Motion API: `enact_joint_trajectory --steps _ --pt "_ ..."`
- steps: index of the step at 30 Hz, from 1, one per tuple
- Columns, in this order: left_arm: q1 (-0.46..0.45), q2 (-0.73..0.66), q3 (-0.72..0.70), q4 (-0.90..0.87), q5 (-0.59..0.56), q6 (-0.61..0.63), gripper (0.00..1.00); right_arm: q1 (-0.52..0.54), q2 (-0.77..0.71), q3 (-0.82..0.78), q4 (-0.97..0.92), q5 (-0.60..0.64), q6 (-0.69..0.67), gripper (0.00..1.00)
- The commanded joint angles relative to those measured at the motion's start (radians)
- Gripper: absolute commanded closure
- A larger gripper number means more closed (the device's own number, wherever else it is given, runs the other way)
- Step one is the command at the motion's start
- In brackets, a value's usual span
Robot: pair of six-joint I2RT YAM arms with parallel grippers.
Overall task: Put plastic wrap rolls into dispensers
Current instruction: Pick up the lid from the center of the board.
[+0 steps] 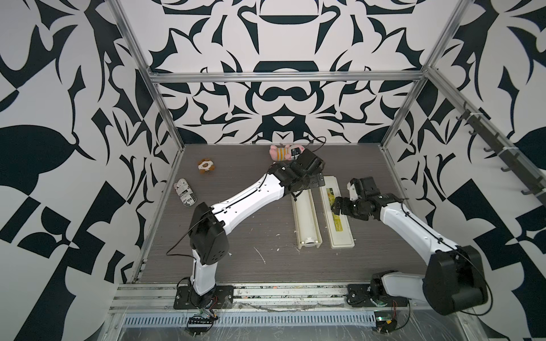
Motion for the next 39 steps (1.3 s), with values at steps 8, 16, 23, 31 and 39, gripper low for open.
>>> enact_joint_trajectory --steps 8,16,23,31,39 --pt "0.176 -0.203 -0.431 0.132 0.087 0.026 0.01 0.014 0.229 0.133 0.094 0.061 -0.100 0.03" --pt "0.273 -0.245 -0.561 0.201 0.153 0.031 0.01 0.025 0.411 0.279 0.077 0.038 -0.075 0.02" --pt "0.292 -0.257 -0.621 0.250 0.150 0.012 0.01 0.058 0.531 0.395 0.000 0.171 -0.060 0.00" --pt "0.317 -0.259 -0.665 0.286 0.181 0.012 0.01 0.069 0.610 0.455 -0.015 0.224 -0.060 0.00" --pt "0.324 -0.251 -0.673 0.295 0.197 0.015 0.01 0.068 0.660 0.480 -0.011 0.124 -0.080 0.09"
